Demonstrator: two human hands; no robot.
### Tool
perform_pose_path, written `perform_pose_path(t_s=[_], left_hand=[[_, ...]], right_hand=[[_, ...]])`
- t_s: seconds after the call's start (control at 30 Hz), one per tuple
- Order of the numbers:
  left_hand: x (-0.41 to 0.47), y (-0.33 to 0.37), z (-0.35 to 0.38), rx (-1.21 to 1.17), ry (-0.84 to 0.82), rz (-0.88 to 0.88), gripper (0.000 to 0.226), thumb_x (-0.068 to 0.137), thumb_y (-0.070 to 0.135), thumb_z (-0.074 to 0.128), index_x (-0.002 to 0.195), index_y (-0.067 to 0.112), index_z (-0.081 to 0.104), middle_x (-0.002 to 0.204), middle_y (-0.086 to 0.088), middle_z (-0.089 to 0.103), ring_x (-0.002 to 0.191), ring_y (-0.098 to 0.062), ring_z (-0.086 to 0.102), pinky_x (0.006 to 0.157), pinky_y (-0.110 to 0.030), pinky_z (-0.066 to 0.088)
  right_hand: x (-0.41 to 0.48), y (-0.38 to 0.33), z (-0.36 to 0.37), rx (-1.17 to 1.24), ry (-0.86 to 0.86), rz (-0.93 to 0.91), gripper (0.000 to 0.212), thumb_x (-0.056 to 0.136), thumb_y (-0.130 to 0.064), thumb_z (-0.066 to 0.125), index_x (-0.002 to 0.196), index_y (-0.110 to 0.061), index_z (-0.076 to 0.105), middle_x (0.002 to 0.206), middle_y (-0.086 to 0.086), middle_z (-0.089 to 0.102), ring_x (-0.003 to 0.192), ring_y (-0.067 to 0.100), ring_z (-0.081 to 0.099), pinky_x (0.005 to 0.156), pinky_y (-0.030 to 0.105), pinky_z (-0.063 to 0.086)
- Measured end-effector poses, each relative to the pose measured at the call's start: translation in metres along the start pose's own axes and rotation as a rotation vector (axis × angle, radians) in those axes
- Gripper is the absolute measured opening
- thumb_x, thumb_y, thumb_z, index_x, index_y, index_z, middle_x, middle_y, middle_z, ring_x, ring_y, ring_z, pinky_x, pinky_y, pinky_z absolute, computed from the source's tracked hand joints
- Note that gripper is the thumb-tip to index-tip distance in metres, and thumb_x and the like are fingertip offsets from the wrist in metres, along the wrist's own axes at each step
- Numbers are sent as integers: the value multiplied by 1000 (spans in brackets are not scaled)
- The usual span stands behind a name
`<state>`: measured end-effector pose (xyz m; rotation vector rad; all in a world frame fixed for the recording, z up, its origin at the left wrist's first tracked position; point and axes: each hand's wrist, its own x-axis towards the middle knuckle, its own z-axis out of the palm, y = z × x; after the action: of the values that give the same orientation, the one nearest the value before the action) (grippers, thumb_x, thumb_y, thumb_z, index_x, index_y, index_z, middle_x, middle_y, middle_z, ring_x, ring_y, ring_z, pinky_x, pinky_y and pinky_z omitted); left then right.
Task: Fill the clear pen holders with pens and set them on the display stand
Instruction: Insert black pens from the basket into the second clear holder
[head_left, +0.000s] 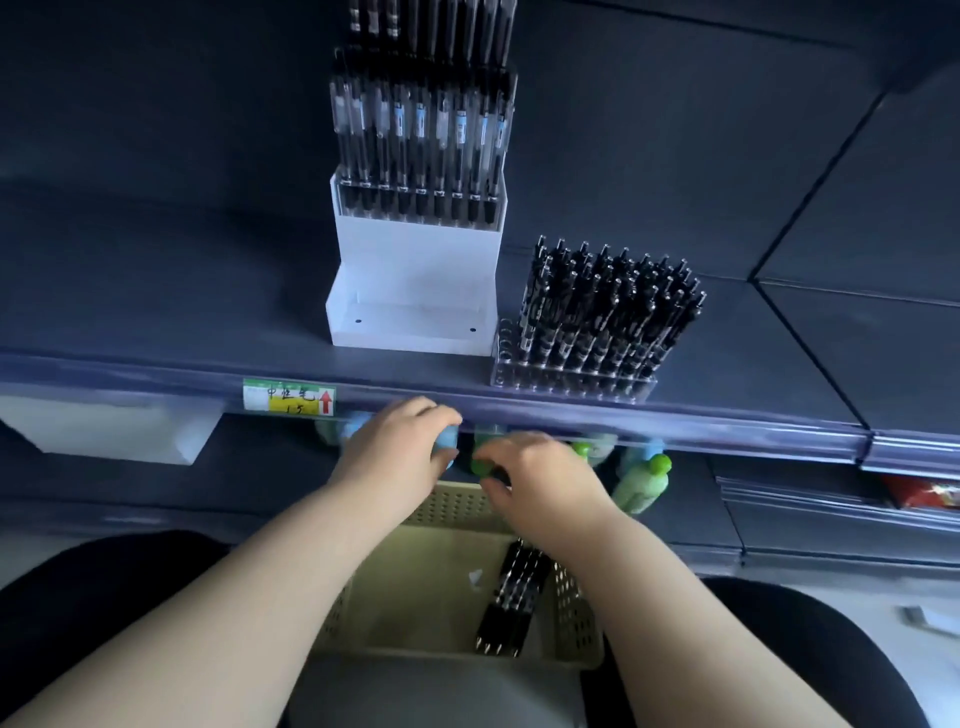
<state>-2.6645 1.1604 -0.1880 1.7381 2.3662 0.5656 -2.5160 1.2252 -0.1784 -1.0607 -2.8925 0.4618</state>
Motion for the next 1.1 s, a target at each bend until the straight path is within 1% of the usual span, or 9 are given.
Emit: perform_pose_path(t_s=[0.1, 0.2, 0.27, 0.37, 0.47, 0.6, 0.77, 0.87, 1.1], left_hand=[[-22, -10, 36, -48, -103, -109, 32, 89, 26, 60, 121, 27, 57, 124, 8, 55, 110, -16, 54, 87, -27, 44], [-42, -16, 83, -294, -169, -318, 30, 86, 14, 64, 115, 19, 62, 114, 1, 64, 99, -13, 60, 80, -17, 40], [-53, -20, 111, -477, -192, -497, 26, 83, 9, 66, 109, 13, 65, 99, -1, 67, 94, -15, 62, 74, -16, 38], [-55, -25, 137, -630, -217, -662, 21, 81, 4, 67, 102, 7, 65, 85, -1, 61, 97, -25, 63, 81, -21, 42], [-42, -24, 147, -658, -226, -670, 18, 81, 6, 66, 97, 13, 65, 84, 1, 63, 96, -23, 63, 87, -25, 44], [-27, -16, 164, -651, -311, -625, 19, 84, 10, 60, 100, 17, 66, 91, 5, 66, 90, -13, 60, 75, -16, 40], [-23, -14, 201, -726, -449, -701, 29, 89, -4, 49, 115, 0, 62, 114, -13, 63, 108, -23, 57, 82, -17, 38], [-26, -13, 217, -833, -513, -745, 20, 92, -3, 48, 106, -2, 62, 101, -17, 61, 92, -19, 52, 74, -21, 37], [-19, -13, 229, -913, -588, -783, 21, 92, 5, 50, 106, -2, 64, 111, -22, 64, 102, -27, 58, 94, -36, 45]], right_hand=[[-6, 1, 32, -9, -274, 213, 35, 87, -23, 56, 122, -15, 56, 120, 9, 57, 109, 29, 56, 88, 33, 49], [-12, 0, 67, -55, -518, 332, 40, 90, -21, 56, 128, -9, 53, 130, 12, 55, 118, 28, 54, 95, 32, 45], [-19, -2, 86, -81, -631, 348, 36, 93, -15, 47, 128, -4, 51, 134, 14, 51, 122, 29, 50, 99, 34, 41], [-24, -5, 107, -76, -690, 416, 42, 96, -9, 40, 138, -2, 39, 143, 14, 41, 130, 30, 41, 104, 35, 36], [-18, -1, 123, -46, -700, 475, 44, 96, -10, 41, 140, -6, 36, 146, 12, 37, 133, 28, 38, 105, 36, 37], [-5, 15, 131, 45, -657, 559, 38, 95, -16, 47, 132, -7, 48, 139, 11, 46, 129, 28, 43, 102, 35, 40], [0, 34, 156, 161, -393, 773, 35, 97, -15, 37, 128, -5, 49, 132, 13, 51, 121, 26, 50, 73, 9, 46], [6, 37, 155, 261, -331, 905, 36, 96, -12, 37, 128, -4, 50, 133, 12, 50, 125, 25, 47, 99, 28, 41], [15, 47, 171, 417, -364, 978, 31, 92, -19, 49, 117, -2, 59, 123, 14, 60, 117, 26, 55, 95, 28, 42]])
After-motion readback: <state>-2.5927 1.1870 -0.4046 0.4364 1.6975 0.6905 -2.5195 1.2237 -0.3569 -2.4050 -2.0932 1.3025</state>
